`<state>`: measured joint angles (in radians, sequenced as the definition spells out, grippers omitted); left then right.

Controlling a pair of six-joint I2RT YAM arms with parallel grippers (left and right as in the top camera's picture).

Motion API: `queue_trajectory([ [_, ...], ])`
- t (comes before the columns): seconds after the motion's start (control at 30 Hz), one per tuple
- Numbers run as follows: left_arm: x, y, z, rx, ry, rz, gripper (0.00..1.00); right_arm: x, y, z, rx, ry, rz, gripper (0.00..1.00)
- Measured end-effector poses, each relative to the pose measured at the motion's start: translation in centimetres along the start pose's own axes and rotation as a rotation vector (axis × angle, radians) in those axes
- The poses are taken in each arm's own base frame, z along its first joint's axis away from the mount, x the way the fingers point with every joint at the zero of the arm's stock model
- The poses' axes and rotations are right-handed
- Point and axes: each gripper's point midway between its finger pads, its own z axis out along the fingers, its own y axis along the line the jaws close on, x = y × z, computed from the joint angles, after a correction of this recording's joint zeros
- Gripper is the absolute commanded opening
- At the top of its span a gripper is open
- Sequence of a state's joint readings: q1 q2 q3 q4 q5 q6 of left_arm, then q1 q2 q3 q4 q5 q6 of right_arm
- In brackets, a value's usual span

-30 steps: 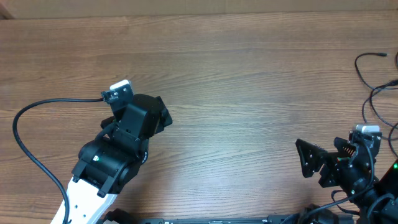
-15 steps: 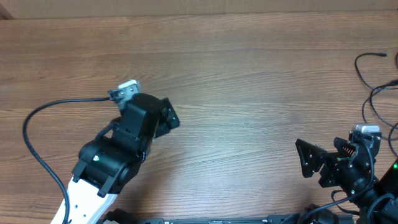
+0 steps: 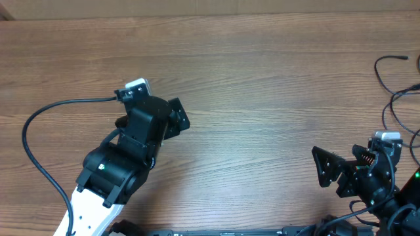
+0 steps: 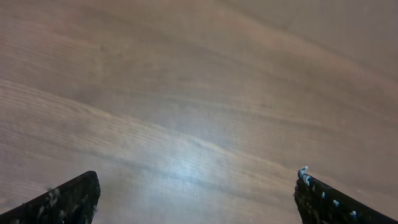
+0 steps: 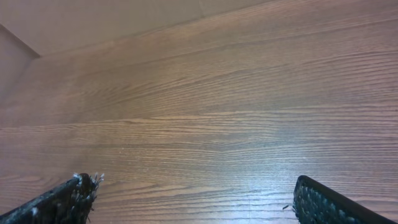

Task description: Untangle cables

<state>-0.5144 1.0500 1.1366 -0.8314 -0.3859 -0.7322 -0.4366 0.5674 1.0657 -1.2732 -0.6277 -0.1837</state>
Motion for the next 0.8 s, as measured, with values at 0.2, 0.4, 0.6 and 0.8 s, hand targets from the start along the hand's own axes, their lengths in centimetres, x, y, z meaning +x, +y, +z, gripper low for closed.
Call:
queue_trajectory([
  [0.2, -3.6, 1.1, 0.5, 0.038, -0.247, -0.099, 1.0, 0.0, 0.0, 0.0, 0.0, 0.0, 0.0, 1.0],
  [0.4, -5.3, 6.6, -0.5, 0.094, -0.578, -0.297, 0.99, 0.0, 0.0, 0.0, 0.0, 0.002, 0.002, 1.0],
  [0.6, -3.3, 12.3, -0.7, 0.074, -0.764, -0.393, 1.0, 0.1, 0.0, 0.0, 0.0, 0.002, 0.001, 1.0],
  [0.8, -2.4, 16.2, -1.6, 0.001, -0.855, -0.441, 1.0, 0.0, 0.0, 0.0, 0.0, 0.002, 0.001, 1.0],
])
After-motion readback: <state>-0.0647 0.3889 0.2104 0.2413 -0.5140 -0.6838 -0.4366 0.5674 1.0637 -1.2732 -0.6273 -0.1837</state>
